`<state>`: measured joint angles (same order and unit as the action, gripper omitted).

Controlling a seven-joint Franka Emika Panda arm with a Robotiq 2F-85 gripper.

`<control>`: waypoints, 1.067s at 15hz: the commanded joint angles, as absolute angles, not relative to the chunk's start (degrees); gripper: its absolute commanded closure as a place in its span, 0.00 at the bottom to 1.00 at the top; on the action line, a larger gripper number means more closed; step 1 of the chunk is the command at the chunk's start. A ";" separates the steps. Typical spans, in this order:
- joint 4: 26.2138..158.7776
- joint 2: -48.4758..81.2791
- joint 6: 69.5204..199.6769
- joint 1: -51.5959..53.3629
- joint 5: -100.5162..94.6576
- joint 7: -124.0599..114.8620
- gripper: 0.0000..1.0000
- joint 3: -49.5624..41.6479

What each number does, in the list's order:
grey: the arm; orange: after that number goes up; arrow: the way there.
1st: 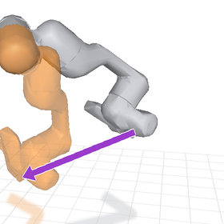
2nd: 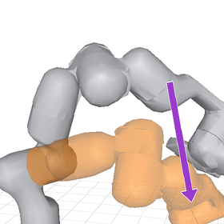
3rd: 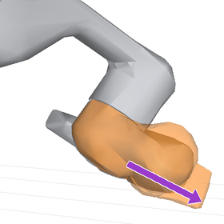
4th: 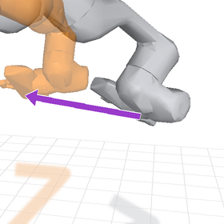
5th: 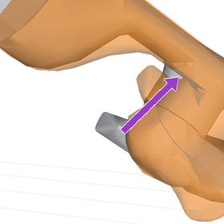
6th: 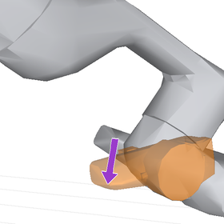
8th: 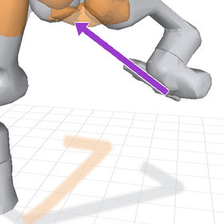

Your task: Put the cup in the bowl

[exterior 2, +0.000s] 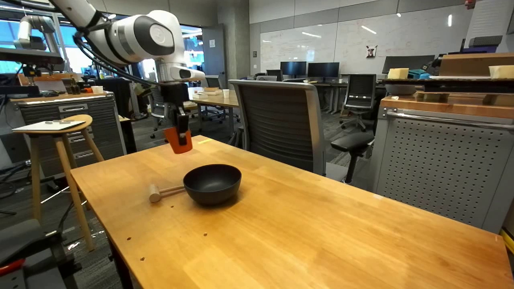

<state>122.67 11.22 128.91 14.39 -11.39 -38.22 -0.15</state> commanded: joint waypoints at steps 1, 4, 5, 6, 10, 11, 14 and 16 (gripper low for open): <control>128.62 3.43 126.32 12.78 -17.18 -47.19 0.99 -0.29; 127.56 5.24 125.83 11.07 -23.05 -53.22 0.99 0.37; 126.63 6.71 125.92 10.92 -25.97 -55.89 0.99 0.35; 126.02 8.07 125.89 10.83 -28.78 -58.68 0.99 0.23; 123.57 13.80 126.97 10.49 -31.44 -62.89 0.99 -0.18; 122.37 15.54 126.67 10.62 -31.13 -63.21 0.99 -0.30; 117.49 20.22 120.04 13.74 -35.81 -72.28 0.99 -1.66; 112.60 24.75 115.33 14.58 -37.37 -72.85 0.99 -0.85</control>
